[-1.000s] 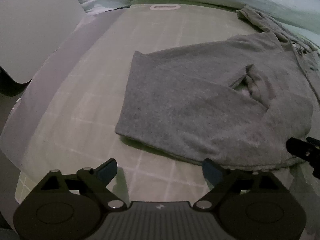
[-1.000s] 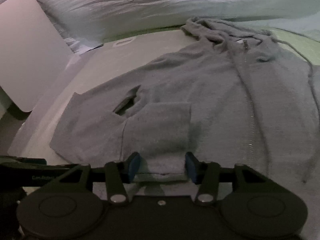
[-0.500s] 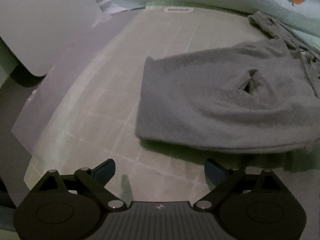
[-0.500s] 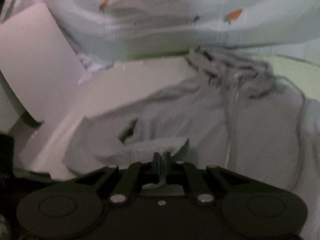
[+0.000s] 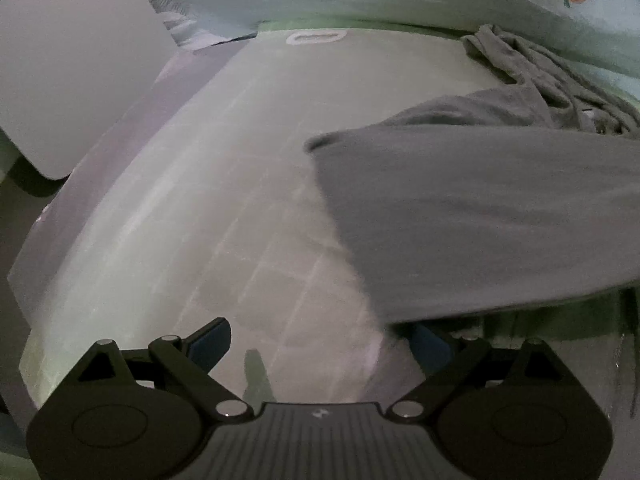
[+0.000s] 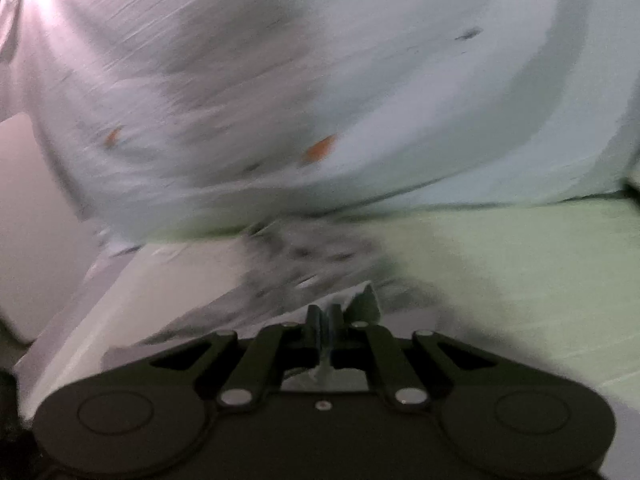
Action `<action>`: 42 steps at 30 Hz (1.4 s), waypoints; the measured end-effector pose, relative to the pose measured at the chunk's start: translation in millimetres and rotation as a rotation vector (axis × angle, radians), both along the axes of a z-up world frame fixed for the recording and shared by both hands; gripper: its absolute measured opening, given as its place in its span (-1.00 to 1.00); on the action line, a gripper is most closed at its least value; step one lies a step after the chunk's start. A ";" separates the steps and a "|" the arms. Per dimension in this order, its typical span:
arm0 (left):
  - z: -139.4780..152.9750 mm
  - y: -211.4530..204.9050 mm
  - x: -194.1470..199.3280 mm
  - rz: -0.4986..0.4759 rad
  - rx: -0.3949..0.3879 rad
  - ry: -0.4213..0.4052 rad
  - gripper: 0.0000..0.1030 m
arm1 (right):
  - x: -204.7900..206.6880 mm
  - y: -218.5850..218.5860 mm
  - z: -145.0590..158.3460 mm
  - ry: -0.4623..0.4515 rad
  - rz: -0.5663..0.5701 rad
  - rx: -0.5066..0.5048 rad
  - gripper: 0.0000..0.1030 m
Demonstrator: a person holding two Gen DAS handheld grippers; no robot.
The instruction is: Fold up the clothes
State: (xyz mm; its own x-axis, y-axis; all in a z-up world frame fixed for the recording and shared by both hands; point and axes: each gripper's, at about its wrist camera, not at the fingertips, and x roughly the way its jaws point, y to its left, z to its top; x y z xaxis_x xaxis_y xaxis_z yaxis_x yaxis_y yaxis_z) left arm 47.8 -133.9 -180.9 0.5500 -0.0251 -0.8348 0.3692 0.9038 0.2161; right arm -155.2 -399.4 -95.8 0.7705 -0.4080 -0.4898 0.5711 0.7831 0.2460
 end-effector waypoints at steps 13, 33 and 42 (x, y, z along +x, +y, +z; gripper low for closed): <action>1.3 3.4 11.9 0.072 -0.008 0.008 0.99 | -119.7 -98.8 -47.1 0.110 -0.512 0.094 -0.92; 19.8 -55.5 65.7 -0.193 -0.370 0.174 0.18 | -139.4 -101.7 -94.5 0.178 -0.599 0.250 -0.92; -6.8 -90.1 116.1 -0.168 -0.454 0.235 -0.23 | -142.8 -107.3 -107.5 0.187 -0.627 0.309 -0.89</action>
